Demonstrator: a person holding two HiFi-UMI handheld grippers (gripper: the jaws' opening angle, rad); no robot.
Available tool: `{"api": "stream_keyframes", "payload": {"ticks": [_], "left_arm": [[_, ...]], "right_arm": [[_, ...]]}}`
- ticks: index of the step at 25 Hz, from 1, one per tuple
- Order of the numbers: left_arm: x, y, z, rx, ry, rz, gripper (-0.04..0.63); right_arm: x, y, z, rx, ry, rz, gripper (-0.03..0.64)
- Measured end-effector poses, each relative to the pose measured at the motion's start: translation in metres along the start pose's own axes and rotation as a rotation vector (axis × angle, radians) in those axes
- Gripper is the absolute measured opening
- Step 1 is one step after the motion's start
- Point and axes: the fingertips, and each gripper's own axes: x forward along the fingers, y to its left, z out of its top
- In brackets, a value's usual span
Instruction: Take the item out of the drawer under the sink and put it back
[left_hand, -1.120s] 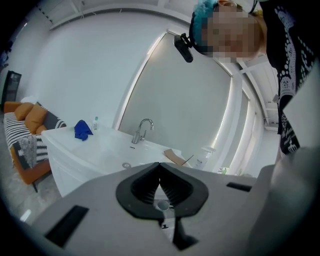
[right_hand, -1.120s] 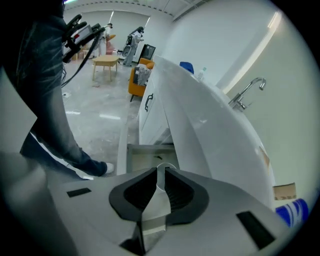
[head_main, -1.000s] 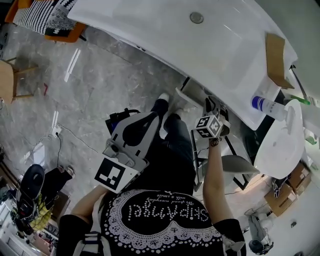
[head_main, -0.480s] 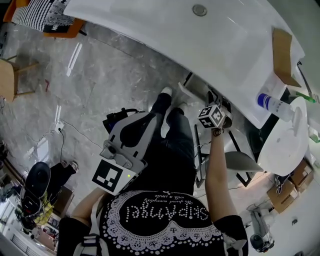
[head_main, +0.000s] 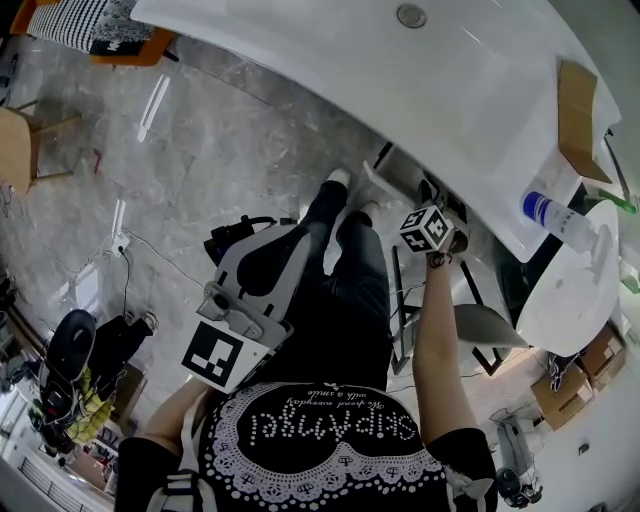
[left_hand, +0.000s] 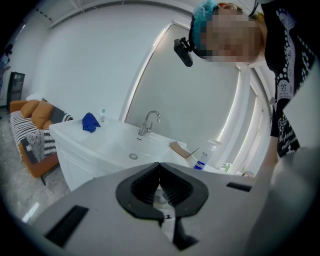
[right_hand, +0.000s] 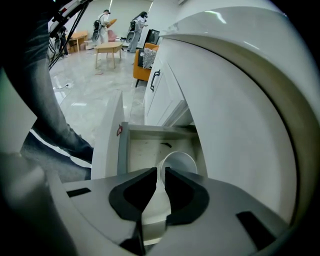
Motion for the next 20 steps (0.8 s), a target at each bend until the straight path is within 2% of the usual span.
{"api": "stream_keyframes", "payload": {"ticks": [6, 20], "left_arm": [[0.004, 0.000, -0.003, -0.001, 0.025, -0.003, 0.005], [0.008, 0.009, -0.006, -0.015, 0.047, 0.034, 0.005]], "right_arm": [[0.007, -0.001, -0.004, 0.026, 0.014, 0.008, 0.041], [0.027, -0.002, -0.004, 0.006, 0.040, 0.043, 0.041]]}}
